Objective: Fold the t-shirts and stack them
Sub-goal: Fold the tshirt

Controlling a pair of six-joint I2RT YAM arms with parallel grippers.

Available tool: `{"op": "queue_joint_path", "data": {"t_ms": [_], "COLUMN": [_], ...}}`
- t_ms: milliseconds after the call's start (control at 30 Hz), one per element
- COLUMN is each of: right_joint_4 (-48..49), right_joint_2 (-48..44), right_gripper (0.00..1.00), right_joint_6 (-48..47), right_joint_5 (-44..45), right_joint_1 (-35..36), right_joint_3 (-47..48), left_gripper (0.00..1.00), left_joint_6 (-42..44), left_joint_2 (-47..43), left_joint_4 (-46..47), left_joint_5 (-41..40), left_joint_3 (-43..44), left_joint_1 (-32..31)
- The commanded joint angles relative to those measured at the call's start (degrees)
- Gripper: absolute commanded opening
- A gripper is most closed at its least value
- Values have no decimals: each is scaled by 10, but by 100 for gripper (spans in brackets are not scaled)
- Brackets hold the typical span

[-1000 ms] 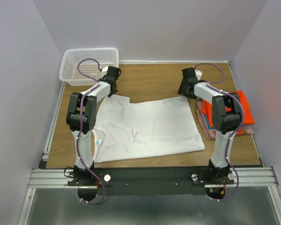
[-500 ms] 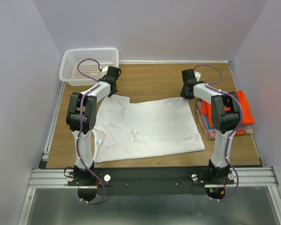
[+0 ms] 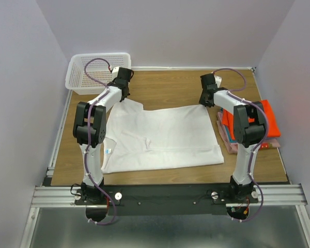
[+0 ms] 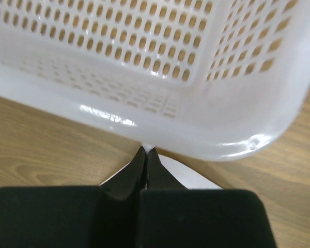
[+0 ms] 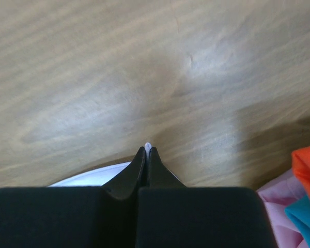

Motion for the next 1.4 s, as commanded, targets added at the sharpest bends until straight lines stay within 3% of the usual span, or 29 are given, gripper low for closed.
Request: {"op": "queue_joint_path", "data": {"t_ms": [0, 200, 533, 1033, 1367], "right_joint_4": [-1, 0, 17, 19, 19], "right_joint_2": [1, -25, -124, -280, -366], "right_gripper": [0, 1, 0, 1, 0], "right_joint_6": [-18, -16, 0, 15, 16], "right_joint_5": [27, 13, -10, -52, -67], "right_joint_1": [-1, -1, 0, -1, 0], "right_joint_3": [39, 22, -89, -249, -341], "left_gripper": [0, 0, 0, 0, 0], "left_joint_6": [21, 10, -26, -123, -156], "left_joint_2": [-18, -55, -186, -426, -516], "left_joint_4": [6, 25, 113, 144, 156], "left_joint_5": [-35, -21, 8, -25, -7], "left_joint_3": [39, -5, -205, -462, -551], "left_joint_1": [-2, -2, -13, -55, -66]}}
